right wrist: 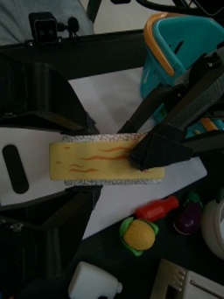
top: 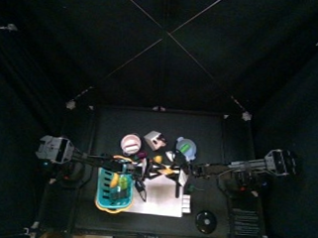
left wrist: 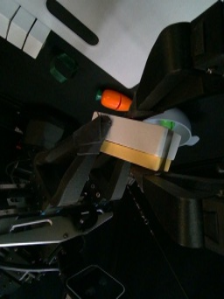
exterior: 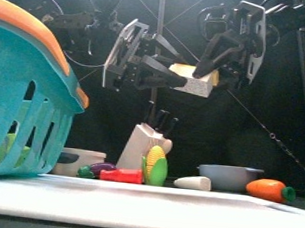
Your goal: Hand egg sushi to left hand
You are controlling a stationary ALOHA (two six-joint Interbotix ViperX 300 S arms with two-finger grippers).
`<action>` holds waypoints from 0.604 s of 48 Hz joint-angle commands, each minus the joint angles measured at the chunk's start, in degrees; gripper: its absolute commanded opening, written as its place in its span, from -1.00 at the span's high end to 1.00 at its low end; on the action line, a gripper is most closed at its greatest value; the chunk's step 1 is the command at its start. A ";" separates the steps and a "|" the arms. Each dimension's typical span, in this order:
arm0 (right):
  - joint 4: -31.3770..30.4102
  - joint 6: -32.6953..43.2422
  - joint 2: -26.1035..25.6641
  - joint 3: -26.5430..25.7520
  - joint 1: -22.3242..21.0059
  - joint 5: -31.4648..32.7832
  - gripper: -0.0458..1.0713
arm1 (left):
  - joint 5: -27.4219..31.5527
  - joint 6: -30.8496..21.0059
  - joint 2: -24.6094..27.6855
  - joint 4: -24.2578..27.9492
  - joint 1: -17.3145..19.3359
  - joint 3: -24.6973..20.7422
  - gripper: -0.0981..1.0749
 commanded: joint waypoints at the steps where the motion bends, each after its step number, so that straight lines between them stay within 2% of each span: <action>1: -0.09 -0.18 -0.88 -0.62 -0.26 -0.62 -0.12 | -1.14 -0.26 -0.62 -0.18 0.18 -1.14 -0.31; 11: -0.09 -0.09 -0.79 -0.26 -0.44 -0.44 -0.23 | -1.23 -0.26 -0.62 -1.23 0.09 -0.97 -0.29; 23: -0.09 0.00 -1.32 0.26 -0.44 -0.35 -0.81 | -1.32 -0.26 -1.23 -3.60 0.18 -0.18 -0.29; 29: -0.09 0.00 -1.67 0.62 -0.35 -0.26 -0.96 | -1.32 -0.35 -1.49 -5.54 0.18 0.18 -0.29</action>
